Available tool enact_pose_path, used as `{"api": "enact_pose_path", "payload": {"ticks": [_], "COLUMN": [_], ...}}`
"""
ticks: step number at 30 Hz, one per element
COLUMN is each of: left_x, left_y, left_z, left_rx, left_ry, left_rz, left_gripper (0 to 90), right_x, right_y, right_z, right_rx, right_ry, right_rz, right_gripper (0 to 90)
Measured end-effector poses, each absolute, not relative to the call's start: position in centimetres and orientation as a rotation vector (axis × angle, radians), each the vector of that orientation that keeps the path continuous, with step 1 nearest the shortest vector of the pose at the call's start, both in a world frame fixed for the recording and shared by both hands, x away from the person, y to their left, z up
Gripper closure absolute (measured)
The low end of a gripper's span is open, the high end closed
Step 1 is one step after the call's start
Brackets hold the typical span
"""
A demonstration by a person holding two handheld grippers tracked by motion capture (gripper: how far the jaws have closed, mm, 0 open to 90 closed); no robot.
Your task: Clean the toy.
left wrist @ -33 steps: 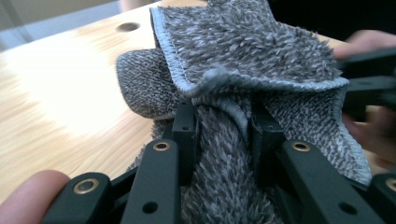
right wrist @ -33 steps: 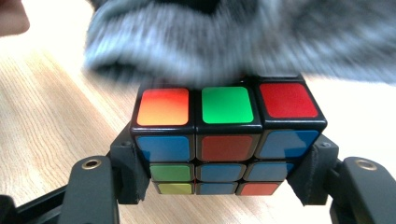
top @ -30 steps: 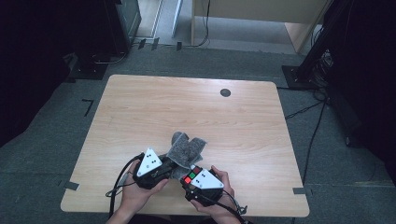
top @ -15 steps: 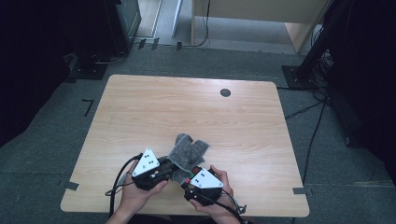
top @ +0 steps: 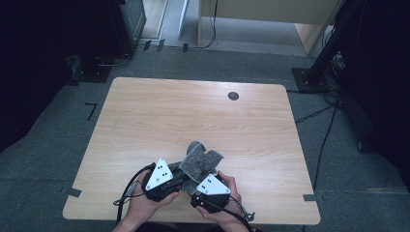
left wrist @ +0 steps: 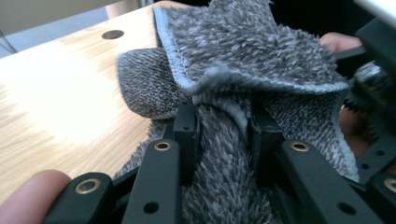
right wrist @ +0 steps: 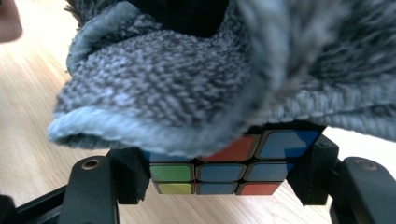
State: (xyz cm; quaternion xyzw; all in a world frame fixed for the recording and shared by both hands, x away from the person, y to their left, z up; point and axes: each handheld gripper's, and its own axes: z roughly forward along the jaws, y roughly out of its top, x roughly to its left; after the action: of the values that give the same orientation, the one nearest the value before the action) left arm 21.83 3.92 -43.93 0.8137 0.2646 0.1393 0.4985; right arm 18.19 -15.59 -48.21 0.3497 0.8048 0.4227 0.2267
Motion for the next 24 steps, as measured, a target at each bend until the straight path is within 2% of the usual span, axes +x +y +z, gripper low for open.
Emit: {"api": "enact_pose_path", "payload": {"ticks": [4, 7, 9, 14, 16, 18, 20, 24], "left_x": [22.7, 21.7, 21.2, 22.6, 22.3, 21.5, 21.1, 22.3], "left_y": [5.1, 4.2, 3.3, 4.9, 5.0, 4.2, 3.5, 4.5], "left_z": [-44.1, -43.5, -43.5, -44.1, -43.8, -43.5, -43.6, -44.2], "left_rx": [1.949, 1.947, 1.996, 1.962, 1.951, 1.965, 1.998, 1.973], "left_ry": [0.745, 0.647, 0.608, 0.737, 0.721, 0.632, 0.605, 0.698], "left_rz": [0.312, 0.271, 0.376, 0.354, 0.350, 0.342, 0.408, 0.349], "left_gripper": [70.7, 70.5, 70.2, 70.6, 70.7, 70.4, 70.1, 70.1], "right_x": [18.2, 18.2, 18.2, 18.1, 18.1, 18.1, 18.2, 18.1], "right_y": [-15.6, -15.5, -15.5, -15.5, -15.5, -15.4, -15.3, -15.5], "right_z": [-48.4, -48.3, -48.3, -48.4, -48.4, -48.3, -48.3, -48.4], "right_rx": [0.964, 0.955, 0.956, 0.962, 0.960, 0.950, 0.948, 0.953], "right_ry": [2.219, 2.220, 2.214, 2.220, 2.221, 2.217, 2.216, 2.222], "right_rz": [1.164, 1.185, 1.177, 1.165, 1.176, 1.191, 1.176, 1.156], "right_gripper": [34.7, 34.7, 34.7, 34.7, 34.7, 34.7, 34.7, 34.7]}}
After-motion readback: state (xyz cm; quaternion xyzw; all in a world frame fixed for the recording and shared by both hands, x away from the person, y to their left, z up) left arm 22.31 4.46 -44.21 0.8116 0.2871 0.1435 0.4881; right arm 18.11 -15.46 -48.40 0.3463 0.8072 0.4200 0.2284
